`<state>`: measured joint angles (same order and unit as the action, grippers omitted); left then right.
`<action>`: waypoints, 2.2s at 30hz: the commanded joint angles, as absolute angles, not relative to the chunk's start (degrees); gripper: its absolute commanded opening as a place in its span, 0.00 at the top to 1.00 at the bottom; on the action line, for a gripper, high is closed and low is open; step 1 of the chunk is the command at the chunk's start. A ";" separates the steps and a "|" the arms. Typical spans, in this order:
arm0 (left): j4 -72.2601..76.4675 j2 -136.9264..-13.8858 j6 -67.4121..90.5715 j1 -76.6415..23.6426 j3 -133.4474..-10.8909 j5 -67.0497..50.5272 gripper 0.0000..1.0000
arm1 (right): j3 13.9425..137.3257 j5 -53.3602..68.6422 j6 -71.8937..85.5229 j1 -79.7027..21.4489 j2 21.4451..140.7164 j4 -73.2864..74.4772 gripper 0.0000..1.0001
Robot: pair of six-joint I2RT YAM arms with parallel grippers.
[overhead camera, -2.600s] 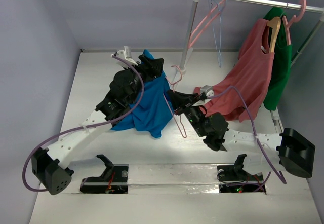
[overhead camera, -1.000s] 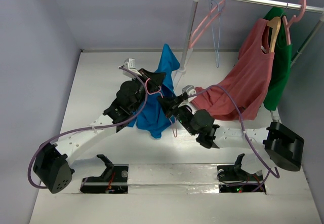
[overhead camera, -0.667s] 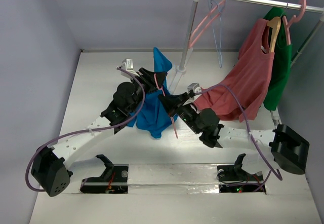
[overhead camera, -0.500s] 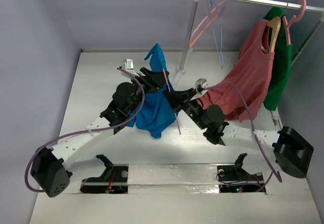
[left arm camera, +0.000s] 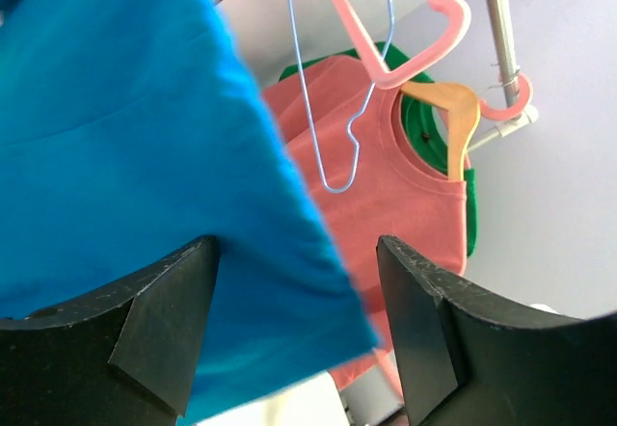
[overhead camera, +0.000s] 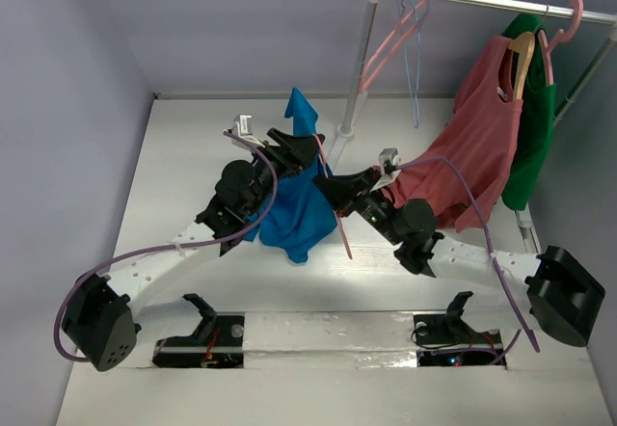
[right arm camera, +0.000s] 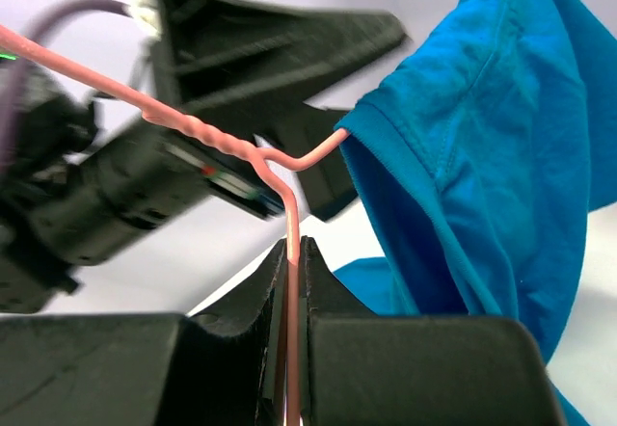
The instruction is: Place the t-shirt on the hanger
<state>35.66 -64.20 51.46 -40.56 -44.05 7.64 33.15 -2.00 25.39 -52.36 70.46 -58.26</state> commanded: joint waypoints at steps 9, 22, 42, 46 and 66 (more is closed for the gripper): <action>41.92 -66.97 49.22 -37.89 -46.41 1.58 0.42 | 33.14 9.22 28.74 -49.83 67.50 -59.85 1.00; 46.84 -67.15 47.11 -37.88 -44.39 -2.02 0.64 | 31.55 13.71 33.40 -48.16 68.64 -62.67 1.00; 31.13 -61.62 52.12 -37.88 -46.49 9.75 1.00 | 31.11 10.20 33.41 -47.64 67.59 -59.08 0.75; 26.55 -59.77 52.38 -37.88 -48.43 12.74 1.00 | 31.64 9.14 31.21 -47.64 65.04 -50.55 0.56; 21.09 -55.11 53.79 -36.30 -51.77 11.16 1.00 | 23.20 11.85 17.06 -41.13 63.97 -35.07 0.41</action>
<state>18.06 -57.54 53.52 -36.71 -48.05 11.92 22.52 7.49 22.41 -41.04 62.83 -34.61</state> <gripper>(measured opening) 0.038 0.547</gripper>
